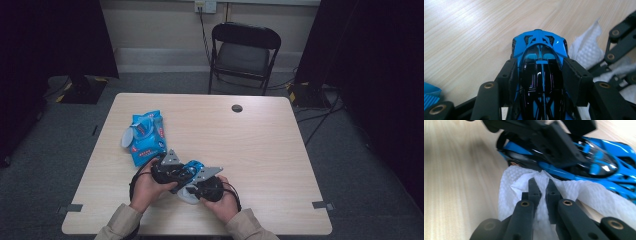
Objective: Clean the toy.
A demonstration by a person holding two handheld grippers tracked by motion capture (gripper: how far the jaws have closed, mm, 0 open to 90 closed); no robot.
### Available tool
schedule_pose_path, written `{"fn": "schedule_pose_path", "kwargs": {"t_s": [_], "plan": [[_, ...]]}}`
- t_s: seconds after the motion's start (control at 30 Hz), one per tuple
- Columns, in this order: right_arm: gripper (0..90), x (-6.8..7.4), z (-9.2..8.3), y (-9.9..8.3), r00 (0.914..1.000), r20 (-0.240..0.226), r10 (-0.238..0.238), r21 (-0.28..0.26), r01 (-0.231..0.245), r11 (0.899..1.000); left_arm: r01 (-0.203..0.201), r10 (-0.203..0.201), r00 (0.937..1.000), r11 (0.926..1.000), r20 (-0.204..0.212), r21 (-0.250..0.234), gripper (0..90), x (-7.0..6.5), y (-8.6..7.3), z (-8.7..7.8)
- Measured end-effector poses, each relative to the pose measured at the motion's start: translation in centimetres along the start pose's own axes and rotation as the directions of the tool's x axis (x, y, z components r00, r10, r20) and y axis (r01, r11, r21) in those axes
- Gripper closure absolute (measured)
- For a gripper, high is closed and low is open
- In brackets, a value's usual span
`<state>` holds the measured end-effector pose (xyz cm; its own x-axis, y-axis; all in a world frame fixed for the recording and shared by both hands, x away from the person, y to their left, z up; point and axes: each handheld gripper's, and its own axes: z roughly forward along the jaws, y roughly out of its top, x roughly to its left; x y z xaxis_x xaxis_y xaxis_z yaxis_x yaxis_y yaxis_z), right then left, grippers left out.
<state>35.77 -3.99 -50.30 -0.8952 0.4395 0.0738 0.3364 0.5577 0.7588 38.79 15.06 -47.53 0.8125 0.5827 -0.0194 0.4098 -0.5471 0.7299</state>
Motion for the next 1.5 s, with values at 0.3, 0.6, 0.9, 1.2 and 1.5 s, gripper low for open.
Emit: {"fn": "schedule_pose_path", "kwargs": {"t_s": [0.3,0.6,0.9,1.2,1.5], "plan": [[86.7,1.0,0.6,0.4,0.9991,-0.031,-0.028,0.000,0.028,1.000,0.001,-0.001,1.0000,1.0000,0.000,-0.001,47.8,0.0,0.0,0.0],[86.7,1.8,1.1,0.6,0.9976,-0.060,-0.035,-0.008,0.034,0.999,0.002,-0.002,1.0000,1.0000,-0.002,-0.003,47.8,0.0,-0.1,0.0],[86.7,2.2,1.2,0.9,0.9952,-0.090,-0.039,-0.027,0.036,0.999,0.008,-0.008,1.0000,0.9999,-0.001,-0.009,47.8,0.0,-0.1,0.0],[86.7,2.0,0.1,1.1,0.9922,-0.124,-0.012,-0.072,0.004,0.997,0.015,-0.015,0.9999,0.9998,-0.002,-0.012,47.8,0.0,-0.2,0.0],[86.7,0.0,-2.6,0.7,0.9982,-0.060,-0.005,-0.087,0.000,0.996,0.020,-0.020,0.9998,0.9997,-0.003,-0.011,47.8,0.0,-0.2,0.0]]}}
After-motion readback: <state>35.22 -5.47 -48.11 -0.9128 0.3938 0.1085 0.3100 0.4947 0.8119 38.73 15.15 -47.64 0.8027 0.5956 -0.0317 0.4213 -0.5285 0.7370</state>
